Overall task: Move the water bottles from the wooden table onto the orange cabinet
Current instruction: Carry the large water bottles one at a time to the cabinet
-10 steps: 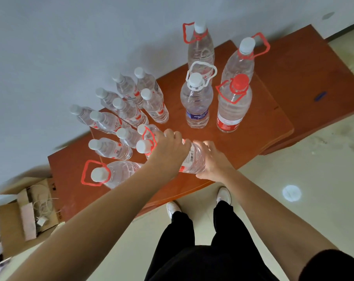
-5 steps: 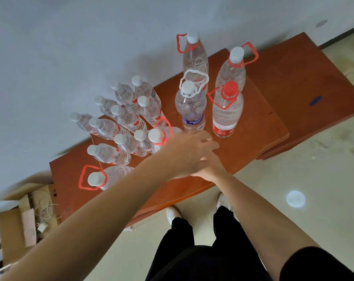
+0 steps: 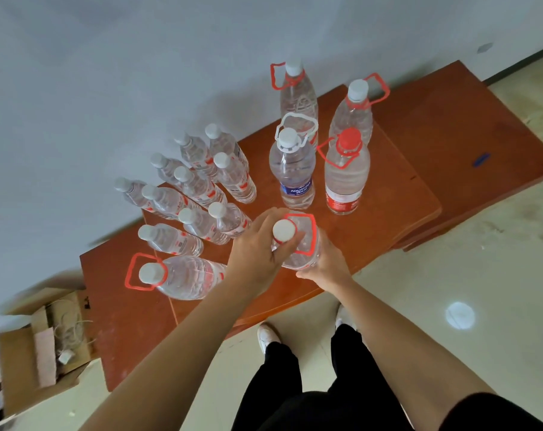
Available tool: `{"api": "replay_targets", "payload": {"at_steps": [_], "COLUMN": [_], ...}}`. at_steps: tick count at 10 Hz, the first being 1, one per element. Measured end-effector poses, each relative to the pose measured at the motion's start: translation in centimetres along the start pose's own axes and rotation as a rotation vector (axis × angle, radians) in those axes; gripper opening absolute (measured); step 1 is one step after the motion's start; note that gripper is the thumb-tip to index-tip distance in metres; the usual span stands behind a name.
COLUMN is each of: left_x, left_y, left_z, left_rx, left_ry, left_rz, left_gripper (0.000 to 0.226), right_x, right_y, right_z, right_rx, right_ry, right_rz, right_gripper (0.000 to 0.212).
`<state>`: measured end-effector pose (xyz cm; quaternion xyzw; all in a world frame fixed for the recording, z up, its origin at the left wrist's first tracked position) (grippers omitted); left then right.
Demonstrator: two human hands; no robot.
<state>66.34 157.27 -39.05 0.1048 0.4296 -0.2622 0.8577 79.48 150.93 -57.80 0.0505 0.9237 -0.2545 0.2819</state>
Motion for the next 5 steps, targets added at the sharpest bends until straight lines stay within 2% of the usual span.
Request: {"api": "replay_targets", "payload": {"at_steps": [1, 3, 4, 5], "left_x": [0.1, 0.7, 0.6, 0.5], "left_y": [1.1, 2.3, 1.1, 0.3], "left_z": [1.1, 0.3, -0.1, 0.2], "left_rx": [0.047, -0.083, -0.134, -0.151], "left_ry": [0.046, -0.154, -0.268, -0.282], "left_rz": [-0.063, -0.214, -0.248, -0.284], "left_gripper": [0.067, 0.060, 0.055, 0.059], "right_x": [0.5, 0.5, -0.9, -2.6], "right_y": [0.2, 0.1, -0.9, -2.9], "right_z": [0.7, -0.2, -0.9, -0.6], "right_rx": [0.030, 0.072, 0.066, 0.106], "right_ry": [0.087, 0.092, 0.019, -0.088], "right_rz": [0.046, 0.060, -0.038, -0.074], "right_gripper": [0.105, 0.105, 0.092, 0.073]}}
Point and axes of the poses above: each hand's wrist, its own y-axis towards the middle knuckle, its own x-axis out of the palm, z = x × y, the point moved 6 cm from there along y, towards the middle knuckle, and after that the axes turned 1 degree about x, right-handed, at the moved point
